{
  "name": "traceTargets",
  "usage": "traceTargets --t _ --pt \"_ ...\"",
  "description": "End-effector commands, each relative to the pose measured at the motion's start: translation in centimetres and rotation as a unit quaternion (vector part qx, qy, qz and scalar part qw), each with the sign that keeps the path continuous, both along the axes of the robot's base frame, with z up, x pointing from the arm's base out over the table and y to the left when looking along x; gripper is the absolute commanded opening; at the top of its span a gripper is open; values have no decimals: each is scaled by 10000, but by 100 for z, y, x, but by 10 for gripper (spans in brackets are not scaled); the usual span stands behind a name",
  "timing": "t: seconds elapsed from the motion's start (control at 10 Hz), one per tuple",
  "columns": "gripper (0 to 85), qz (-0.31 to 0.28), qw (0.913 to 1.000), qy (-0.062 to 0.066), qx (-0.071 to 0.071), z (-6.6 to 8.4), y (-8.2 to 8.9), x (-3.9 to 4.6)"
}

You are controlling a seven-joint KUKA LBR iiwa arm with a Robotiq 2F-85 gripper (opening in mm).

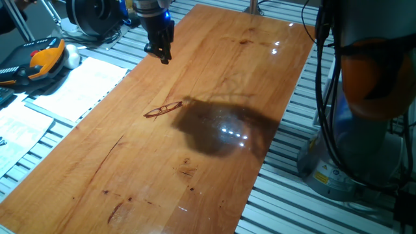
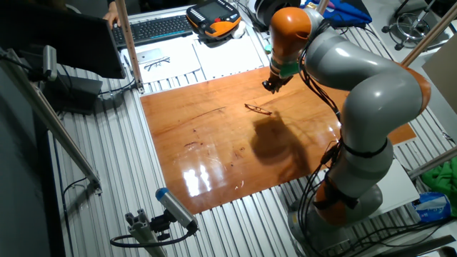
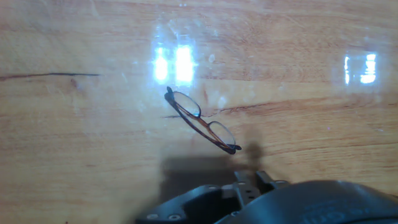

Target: Unfold the leg of the glasses (with one hand)

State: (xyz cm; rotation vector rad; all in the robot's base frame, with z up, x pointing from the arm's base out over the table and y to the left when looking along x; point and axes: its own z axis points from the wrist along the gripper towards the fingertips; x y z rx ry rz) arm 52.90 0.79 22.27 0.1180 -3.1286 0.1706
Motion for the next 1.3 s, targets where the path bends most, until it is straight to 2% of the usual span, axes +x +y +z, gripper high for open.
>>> traceTargets --t 0.0,0.3,0.5,0.6,0.7,0.9,1.2 --pt "0 -13 10000 47 0 -13 28 16" --pt "0 21 9999 166 24 -176 130 64" --pt "0 163 9995 253 -87 -338 200 114" --pt "0 235 9991 347 -114 -388 207 142" --pt "0 318 9985 413 -170 -441 215 169" --pt "0 570 9958 555 -443 -559 235 224" --pt "0 781 9919 785 -627 -689 266 274"
